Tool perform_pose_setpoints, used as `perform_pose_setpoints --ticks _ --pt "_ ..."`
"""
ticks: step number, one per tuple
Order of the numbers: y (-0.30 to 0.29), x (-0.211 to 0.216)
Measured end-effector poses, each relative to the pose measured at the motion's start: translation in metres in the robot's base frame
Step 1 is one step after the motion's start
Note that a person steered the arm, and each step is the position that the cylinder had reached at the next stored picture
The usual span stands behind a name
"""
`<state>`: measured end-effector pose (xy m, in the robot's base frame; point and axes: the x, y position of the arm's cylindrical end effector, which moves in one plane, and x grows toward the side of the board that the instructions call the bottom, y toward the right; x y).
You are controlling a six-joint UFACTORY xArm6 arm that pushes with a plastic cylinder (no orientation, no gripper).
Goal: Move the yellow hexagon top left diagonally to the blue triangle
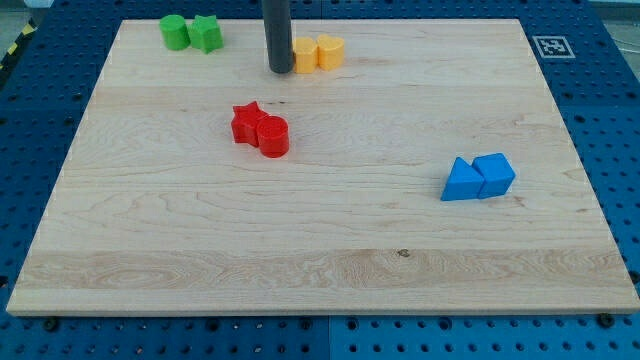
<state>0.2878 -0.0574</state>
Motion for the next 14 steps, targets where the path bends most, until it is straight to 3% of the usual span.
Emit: perform_pose_setpoints --ticks 2,4,5,14 --pt "-0.025 -0.026" --pt "0.004 -0.046" --pt "0.028 -0.038" --pt "0.061 0.031"
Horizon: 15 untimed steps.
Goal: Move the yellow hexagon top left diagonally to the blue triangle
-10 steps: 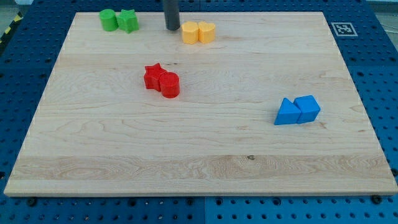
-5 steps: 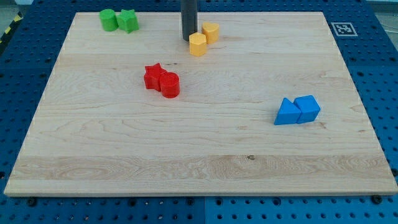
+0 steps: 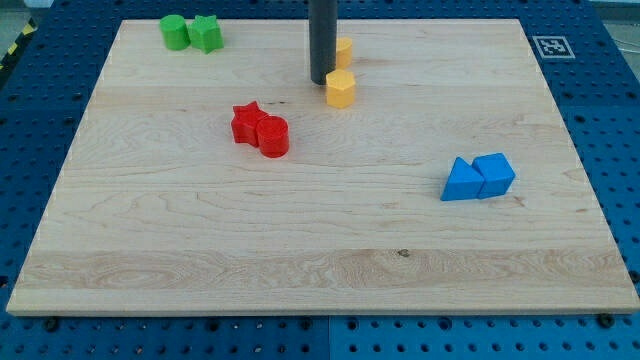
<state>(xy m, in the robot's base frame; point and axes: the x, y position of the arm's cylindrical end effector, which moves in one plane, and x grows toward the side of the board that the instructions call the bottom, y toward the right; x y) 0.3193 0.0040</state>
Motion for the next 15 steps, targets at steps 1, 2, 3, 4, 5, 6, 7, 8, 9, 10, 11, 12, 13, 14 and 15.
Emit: perform_pose_setpoints --ticks 1,2,3,4,5,6,7,8,9,10,11,12,13,14,15 --pt "0.004 0.009" --pt "0.004 0.016" --pt "0.006 0.025" --pt "0.015 0.028" --pt "0.037 0.028" --pt "0.045 0.033" --pt "0.054 0.041" --pt "0.074 0.042" --pt "0.091 0.042" --pt "0.087 0.049" --pt "0.083 0.057" --pt "0.075 0.058" --pt "0.074 0.070" --pt "0.074 0.076" --pt "0.074 0.087"
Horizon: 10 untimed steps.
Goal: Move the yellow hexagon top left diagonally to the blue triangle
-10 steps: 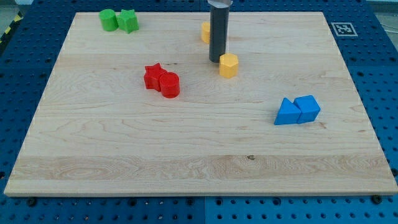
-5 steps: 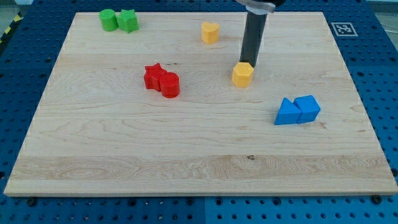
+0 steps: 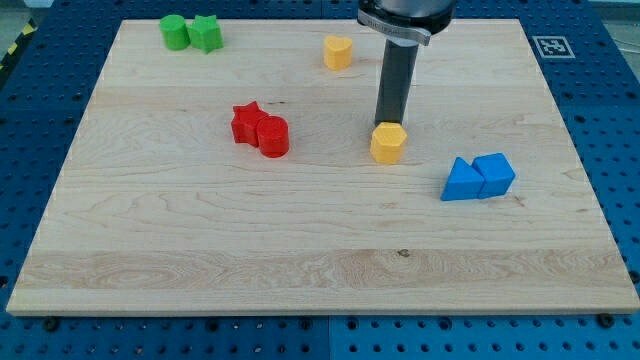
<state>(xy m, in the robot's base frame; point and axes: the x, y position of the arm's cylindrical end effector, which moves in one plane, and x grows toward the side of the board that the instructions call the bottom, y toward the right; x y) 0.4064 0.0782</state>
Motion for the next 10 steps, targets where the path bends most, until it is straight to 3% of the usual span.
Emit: perform_pose_setpoints --ticks 10 --pt "-0.032 0.037"
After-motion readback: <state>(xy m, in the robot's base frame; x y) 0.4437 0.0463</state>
